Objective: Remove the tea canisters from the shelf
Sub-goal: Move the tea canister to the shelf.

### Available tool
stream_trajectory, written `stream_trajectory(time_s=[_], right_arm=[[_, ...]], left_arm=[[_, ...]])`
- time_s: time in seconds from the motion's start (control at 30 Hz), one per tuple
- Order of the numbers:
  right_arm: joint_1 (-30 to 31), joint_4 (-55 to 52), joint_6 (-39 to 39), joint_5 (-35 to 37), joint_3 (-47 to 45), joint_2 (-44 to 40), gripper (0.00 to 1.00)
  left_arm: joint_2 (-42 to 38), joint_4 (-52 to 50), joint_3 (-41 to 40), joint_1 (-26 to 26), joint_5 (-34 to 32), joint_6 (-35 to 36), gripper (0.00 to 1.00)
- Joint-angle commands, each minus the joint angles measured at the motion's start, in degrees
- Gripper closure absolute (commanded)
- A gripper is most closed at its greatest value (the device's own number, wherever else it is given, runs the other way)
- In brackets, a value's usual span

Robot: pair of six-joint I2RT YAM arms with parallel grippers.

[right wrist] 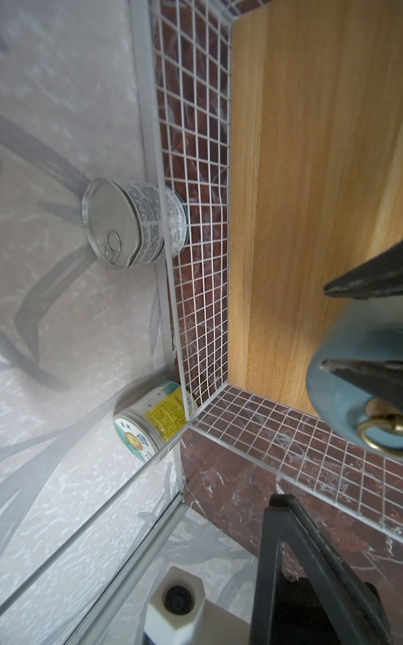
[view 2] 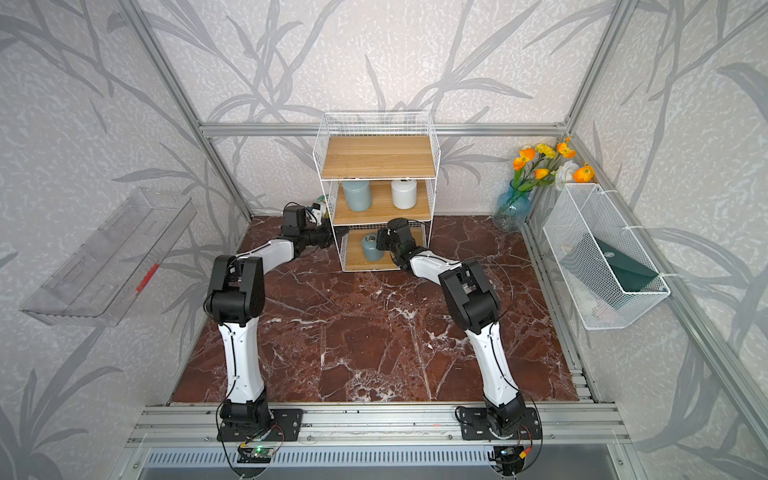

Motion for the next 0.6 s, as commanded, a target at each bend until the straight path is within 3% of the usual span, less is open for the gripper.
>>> stream_trajectory(time_s=[0.0,0.37,0.57], right_arm=[[-0.19,-3.8,-2.5,-0.47,4.45,2.97,0.69],[-0.16,-5.47,-3.12,-3.9,4.38,2.6,0.69],[-0.11,-4.1,-2.66,-5.83,-0.34,0.28,0.69]], left_arm=[[2.63,-2.41,5.88,-0.39,1.2,0.09,0.86],[12.24,-9.85,17.12,-3.0,3.33,0.6,0.86],[14.36,-14.29,20.87,-4.77,4.09,3.36,0.86]])
